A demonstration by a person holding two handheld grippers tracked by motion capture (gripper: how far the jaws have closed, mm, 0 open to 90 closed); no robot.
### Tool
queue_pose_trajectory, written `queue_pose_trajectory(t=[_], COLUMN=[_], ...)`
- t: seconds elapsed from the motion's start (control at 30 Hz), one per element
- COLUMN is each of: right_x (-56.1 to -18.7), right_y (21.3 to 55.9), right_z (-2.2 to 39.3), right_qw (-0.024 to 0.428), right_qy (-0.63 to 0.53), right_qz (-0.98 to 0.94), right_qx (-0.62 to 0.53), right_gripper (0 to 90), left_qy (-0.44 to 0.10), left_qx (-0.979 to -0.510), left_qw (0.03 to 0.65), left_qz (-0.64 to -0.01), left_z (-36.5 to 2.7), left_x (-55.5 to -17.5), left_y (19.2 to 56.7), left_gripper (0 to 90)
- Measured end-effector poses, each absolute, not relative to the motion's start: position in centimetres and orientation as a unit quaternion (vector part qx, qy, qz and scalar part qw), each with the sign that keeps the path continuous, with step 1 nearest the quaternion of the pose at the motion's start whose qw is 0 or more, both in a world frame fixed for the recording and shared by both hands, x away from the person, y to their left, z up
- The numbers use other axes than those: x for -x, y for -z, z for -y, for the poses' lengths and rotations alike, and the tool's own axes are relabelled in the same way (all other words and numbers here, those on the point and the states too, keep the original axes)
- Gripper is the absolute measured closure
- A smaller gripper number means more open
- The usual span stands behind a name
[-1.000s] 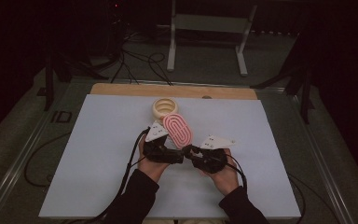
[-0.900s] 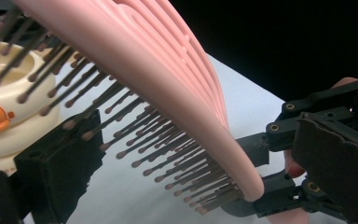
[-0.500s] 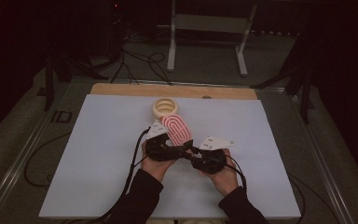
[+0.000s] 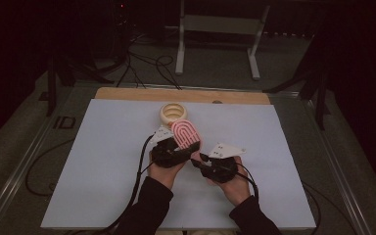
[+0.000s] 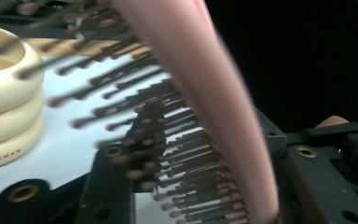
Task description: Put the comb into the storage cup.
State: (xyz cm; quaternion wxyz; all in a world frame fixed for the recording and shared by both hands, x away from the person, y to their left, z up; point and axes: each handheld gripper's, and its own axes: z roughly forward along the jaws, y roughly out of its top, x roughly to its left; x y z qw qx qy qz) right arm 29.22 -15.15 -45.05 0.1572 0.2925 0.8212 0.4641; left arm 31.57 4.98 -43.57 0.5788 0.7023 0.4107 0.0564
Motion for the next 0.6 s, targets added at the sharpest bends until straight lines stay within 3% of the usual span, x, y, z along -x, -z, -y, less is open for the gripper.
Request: queue_pose_trajectory(t=[0.5,0.6], right_x=[-29.37,-29.46], right_y=[45.20,45.06], right_z=[15.15,15.36], right_qw=[0.156,0.160], right_qy=[-0.461,-0.467], right_qz=[-0.822,-0.817], right_qx=[-0.295,-0.298], right_gripper=[69.1,62.4], left_qy=[-0.040,-0.044], left_qx=[-0.693,-0.696], left_qw=[0.597,0.593], left_qz=[-0.403,-0.402], left_z=[-4.81,-4.77], left_x=[-31.29,-31.35], left_y=[43.39,43.33], left_gripper=[62.9,63.3])
